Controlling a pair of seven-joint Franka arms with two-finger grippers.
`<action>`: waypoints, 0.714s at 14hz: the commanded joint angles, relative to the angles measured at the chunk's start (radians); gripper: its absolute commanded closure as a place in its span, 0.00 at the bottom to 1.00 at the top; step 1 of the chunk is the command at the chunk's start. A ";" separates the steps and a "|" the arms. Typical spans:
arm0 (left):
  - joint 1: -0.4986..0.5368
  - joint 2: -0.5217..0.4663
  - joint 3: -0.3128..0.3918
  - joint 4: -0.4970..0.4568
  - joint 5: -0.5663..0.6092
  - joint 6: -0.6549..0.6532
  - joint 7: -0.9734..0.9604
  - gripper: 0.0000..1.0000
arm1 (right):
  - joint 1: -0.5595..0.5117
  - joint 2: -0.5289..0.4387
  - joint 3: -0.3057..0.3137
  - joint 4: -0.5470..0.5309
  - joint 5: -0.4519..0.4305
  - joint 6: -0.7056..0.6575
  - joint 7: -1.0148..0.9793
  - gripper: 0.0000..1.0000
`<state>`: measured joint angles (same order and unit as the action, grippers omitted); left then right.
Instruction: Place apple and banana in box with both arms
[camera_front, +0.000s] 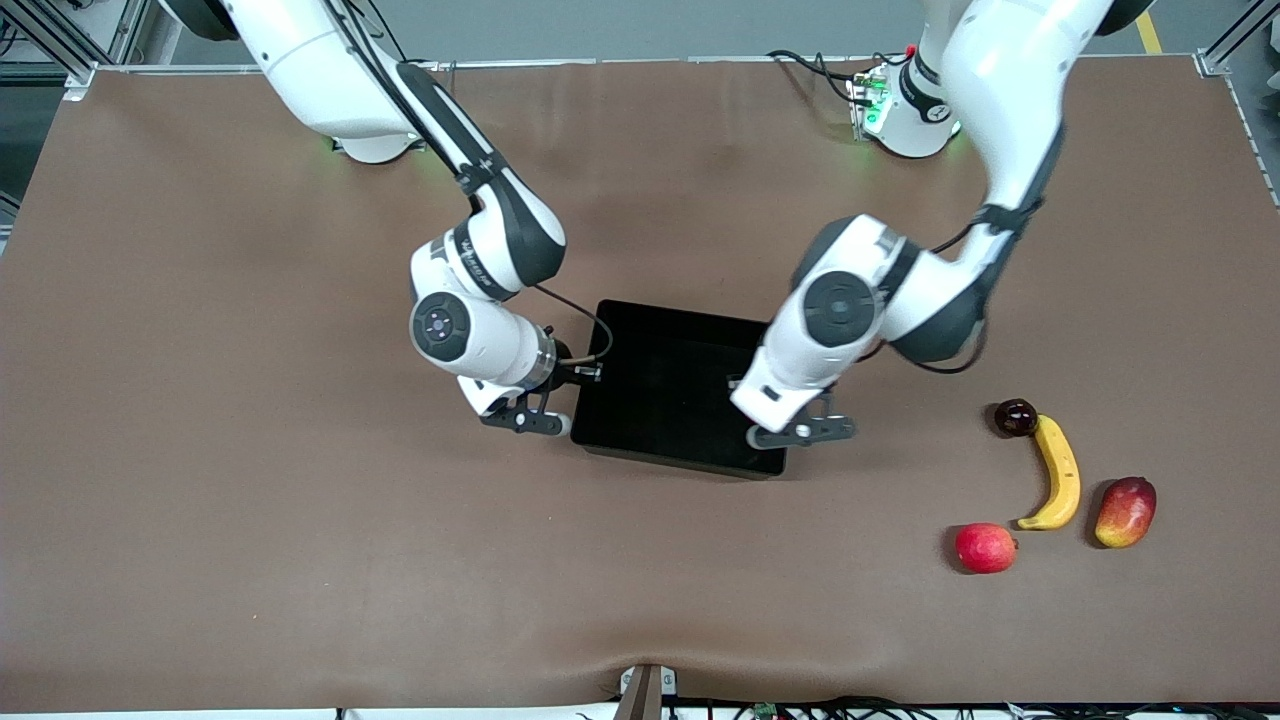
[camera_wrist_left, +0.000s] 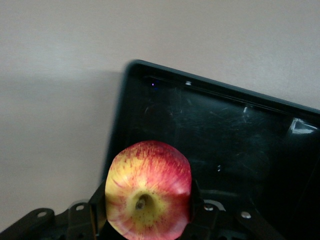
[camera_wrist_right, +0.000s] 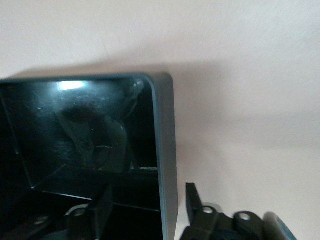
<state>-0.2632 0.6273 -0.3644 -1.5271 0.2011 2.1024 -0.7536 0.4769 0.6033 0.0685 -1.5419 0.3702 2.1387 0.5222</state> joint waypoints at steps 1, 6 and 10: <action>-0.050 0.046 0.001 0.005 0.055 0.066 -0.070 1.00 | -0.021 -0.017 -0.041 0.138 -0.084 -0.199 0.010 0.00; -0.070 0.087 0.001 -0.050 0.061 0.076 -0.073 1.00 | -0.164 -0.017 -0.053 0.377 -0.186 -0.523 -0.023 0.00; -0.074 0.103 -0.001 -0.067 0.061 0.076 -0.072 0.40 | -0.302 -0.091 -0.052 0.433 -0.192 -0.647 -0.111 0.00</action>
<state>-0.3353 0.7366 -0.3635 -1.5820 0.2403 2.1683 -0.8105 0.2506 0.5606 -0.0057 -1.1241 0.1911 1.5470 0.4363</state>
